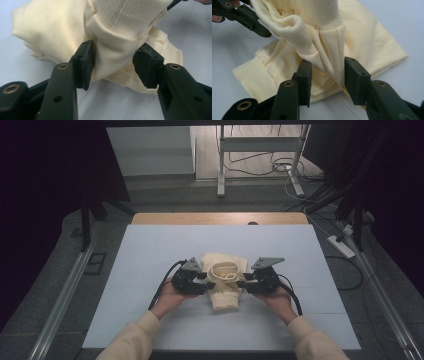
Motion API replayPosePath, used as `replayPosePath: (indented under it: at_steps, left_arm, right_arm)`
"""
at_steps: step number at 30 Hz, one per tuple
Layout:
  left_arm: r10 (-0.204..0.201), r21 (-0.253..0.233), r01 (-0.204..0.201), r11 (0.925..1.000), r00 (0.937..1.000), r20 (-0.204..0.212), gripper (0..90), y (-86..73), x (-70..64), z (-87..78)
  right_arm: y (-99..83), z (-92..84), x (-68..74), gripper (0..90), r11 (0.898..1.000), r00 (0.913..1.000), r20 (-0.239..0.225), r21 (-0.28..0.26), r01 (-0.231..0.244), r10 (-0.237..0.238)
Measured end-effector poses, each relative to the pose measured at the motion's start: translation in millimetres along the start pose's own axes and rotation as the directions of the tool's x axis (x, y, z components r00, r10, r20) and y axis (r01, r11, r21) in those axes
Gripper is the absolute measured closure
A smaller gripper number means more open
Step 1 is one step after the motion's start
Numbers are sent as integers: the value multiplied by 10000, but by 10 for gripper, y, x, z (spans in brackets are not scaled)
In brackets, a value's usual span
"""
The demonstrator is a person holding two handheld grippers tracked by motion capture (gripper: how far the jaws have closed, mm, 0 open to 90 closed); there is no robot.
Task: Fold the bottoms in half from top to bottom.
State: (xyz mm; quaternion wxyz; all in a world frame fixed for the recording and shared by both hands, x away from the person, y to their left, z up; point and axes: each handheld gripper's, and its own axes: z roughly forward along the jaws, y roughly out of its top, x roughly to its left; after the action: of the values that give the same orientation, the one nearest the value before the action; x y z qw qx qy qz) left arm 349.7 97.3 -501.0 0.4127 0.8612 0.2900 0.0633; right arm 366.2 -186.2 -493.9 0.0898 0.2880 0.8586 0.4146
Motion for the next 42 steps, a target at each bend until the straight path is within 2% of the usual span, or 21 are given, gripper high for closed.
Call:
replayPosePath:
  at_steps: [7,11,14,18,24,28,31,33,34,36,40,42]
  left_arm:
    - [-75,68,74,9999,9999,94,394,0,-6,-52]
    - [-236,59,236,9997,9997,-41,319,-21,-38,-190]
    - [-236,4,236,9997,9995,-218,307,-84,-66,-312]
    - [-452,-227,442,9988,9979,-455,303,-160,-67,-463]
    - [-616,-355,593,9976,9958,-684,296,-154,-25,-489]
    - [-719,-357,693,9970,9944,-778,294,-134,17,-464]
    - [-803,-328,778,9964,9931,-849,292,-135,49,-453]
    - [-881,-363,852,9957,9921,-896,292,-138,70,-458]
    - [-922,-382,890,9953,9916,-905,292,-139,78,-459]
    - [-1030,-403,995,9942,9899,-978,291,-143,100,-463]
    - [-1058,-395,1022,9940,9891,-1023,290,-149,122,-470]
    - [-1053,-408,1015,9940,9888,-1054,290,-147,122,-479]
  right_arm:
    - [-6,-11,17,531,10000,10000,-41,55,-77,77]
    - [-17,-114,40,488,9997,9997,-96,-32,-236,236]
    - [-42,-235,50,473,9994,9994,-150,-147,-315,313]
    - [-70,-384,60,463,9988,9992,-67,-292,-402,401]
    - [-4,-476,57,469,9966,9984,-36,-600,-557,556]
    - [125,-447,69,586,9971,9985,-128,-532,-545,539]
    - [215,-385,50,747,9986,9993,-64,-386,-364,361]
    - [278,-326,28,821,9978,9975,-423,-322,-579,566]
    - [315,-287,38,847,9989,9981,-450,-173,-433,425]
    - [364,-227,70,874,9999,9994,-329,20,-114,115]
    - [426,-126,107,893,9999,9990,-442,119,62,-56]
    - [438,-93,107,893,9999,9986,-521,101,4,1]
